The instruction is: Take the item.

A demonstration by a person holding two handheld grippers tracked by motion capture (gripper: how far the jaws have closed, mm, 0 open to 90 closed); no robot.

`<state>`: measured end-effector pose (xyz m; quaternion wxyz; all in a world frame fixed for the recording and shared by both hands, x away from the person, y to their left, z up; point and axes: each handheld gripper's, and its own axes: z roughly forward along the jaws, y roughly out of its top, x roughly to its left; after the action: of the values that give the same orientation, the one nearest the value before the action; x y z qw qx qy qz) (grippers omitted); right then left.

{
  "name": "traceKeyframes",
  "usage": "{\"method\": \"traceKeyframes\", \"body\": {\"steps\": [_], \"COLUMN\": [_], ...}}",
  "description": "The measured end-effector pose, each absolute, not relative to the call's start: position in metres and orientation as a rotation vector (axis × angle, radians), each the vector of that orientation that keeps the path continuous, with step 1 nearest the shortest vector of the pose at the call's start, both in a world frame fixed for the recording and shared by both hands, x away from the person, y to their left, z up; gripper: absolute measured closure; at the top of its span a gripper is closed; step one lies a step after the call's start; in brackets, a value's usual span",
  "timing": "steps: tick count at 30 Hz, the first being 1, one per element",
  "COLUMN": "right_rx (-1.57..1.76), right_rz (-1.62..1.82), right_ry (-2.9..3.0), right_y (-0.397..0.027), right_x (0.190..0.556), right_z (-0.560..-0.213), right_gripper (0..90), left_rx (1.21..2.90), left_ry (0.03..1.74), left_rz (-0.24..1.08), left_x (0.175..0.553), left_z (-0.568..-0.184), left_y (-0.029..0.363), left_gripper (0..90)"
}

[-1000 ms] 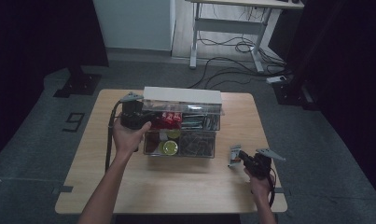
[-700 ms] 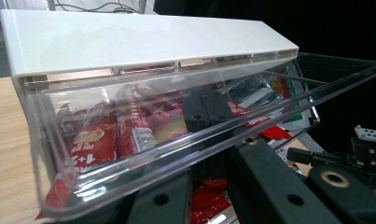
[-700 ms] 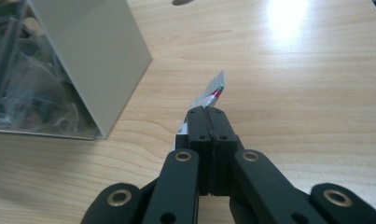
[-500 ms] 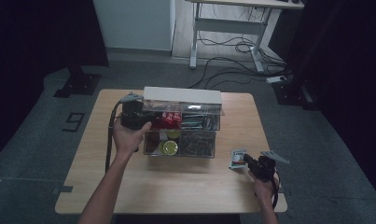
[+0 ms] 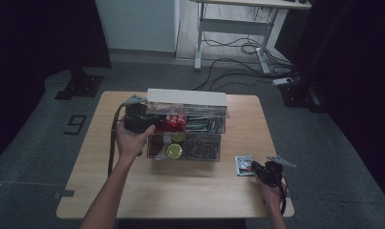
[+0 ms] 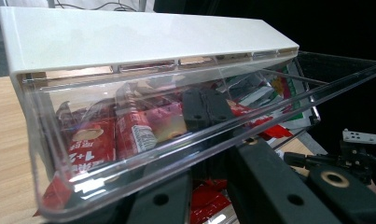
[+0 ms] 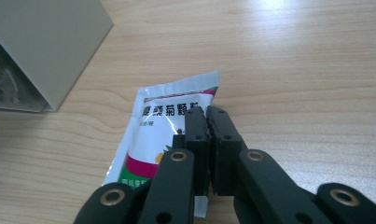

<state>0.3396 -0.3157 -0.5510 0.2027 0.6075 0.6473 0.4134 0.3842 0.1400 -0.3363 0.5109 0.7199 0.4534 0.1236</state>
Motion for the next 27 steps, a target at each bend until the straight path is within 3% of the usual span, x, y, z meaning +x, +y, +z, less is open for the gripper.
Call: {"method": "traceKeyframes", "body": {"steps": [7,9,16,27], "right_rx": [1.712,1.716,1.699,1.655], "right_rz": [1.123,1.084,1.056,1.134], "right_ry": [1.811,1.808,1.758,1.719], "right_y": [-0.317,-0.316,-0.313,-0.311], "right_x": [0.341,0.341,0.339,0.333], "right_z": [-0.554,-0.555,-0.553,-0.544], "right_gripper": [83.2,72.8,57.6,55.2], "left_rx": [1.733,1.732,1.732,1.728], "left_ry": [1.090,1.089,1.088,1.091], "left_rz": [0.297,0.295,0.293,0.291], "left_x": [0.384,0.384,0.384,0.384], "left_z": [-0.337,-0.337,-0.337,-0.338], "left_y": [0.140,0.140,0.141,0.141], "left_gripper": [88.8,88.7,88.7,88.8]}}
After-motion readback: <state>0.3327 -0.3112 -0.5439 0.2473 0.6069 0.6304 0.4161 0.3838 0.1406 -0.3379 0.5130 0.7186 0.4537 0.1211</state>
